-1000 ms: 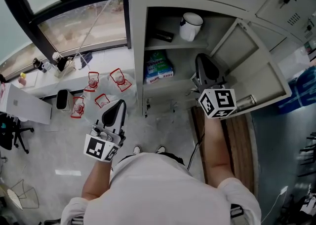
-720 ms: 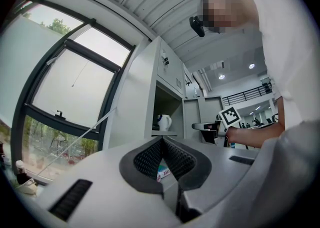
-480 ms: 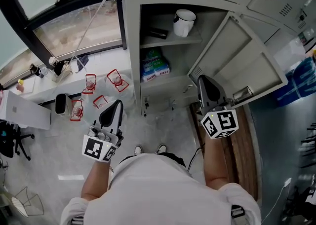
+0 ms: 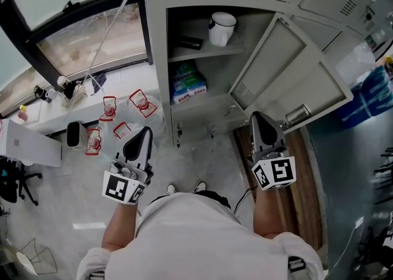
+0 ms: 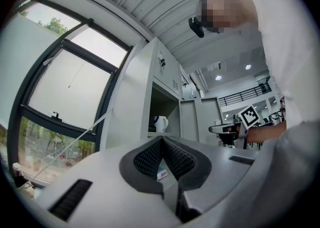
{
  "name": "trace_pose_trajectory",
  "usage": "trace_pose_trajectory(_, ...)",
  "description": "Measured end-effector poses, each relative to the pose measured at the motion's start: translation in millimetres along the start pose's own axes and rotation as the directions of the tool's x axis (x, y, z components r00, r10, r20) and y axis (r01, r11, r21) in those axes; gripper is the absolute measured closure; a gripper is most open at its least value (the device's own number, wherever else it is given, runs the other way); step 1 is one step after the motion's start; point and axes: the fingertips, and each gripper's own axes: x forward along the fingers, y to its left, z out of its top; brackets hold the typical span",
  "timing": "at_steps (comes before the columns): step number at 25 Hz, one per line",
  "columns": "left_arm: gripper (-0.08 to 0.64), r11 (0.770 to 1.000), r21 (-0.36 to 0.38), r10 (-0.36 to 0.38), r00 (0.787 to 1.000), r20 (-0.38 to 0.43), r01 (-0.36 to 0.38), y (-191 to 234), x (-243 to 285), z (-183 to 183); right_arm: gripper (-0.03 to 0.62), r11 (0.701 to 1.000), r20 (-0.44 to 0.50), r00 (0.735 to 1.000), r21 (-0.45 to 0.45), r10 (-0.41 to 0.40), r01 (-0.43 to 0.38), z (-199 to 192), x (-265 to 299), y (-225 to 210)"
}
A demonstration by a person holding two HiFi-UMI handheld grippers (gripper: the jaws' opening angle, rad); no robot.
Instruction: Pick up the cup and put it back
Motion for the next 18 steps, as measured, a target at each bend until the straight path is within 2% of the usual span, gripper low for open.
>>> trace_pose_trajectory(7, 0.54, 1.0, -0.001, -0.002, 1.0, 0.009, 0.002, -4, 1, 1, 0.574, 0.998, 0.019, 0.999, -0.027, -0.05, 0.051, 12, -27, -7)
trace_pose_trajectory(18, 0.54, 1.0, 0.007, -0.01, 1.0, 0.007, 0.01, -15, 2, 4, 0.575, 0.999, 0.061, 0.997, -0.018, -0.035, 0.037, 28, -41, -1)
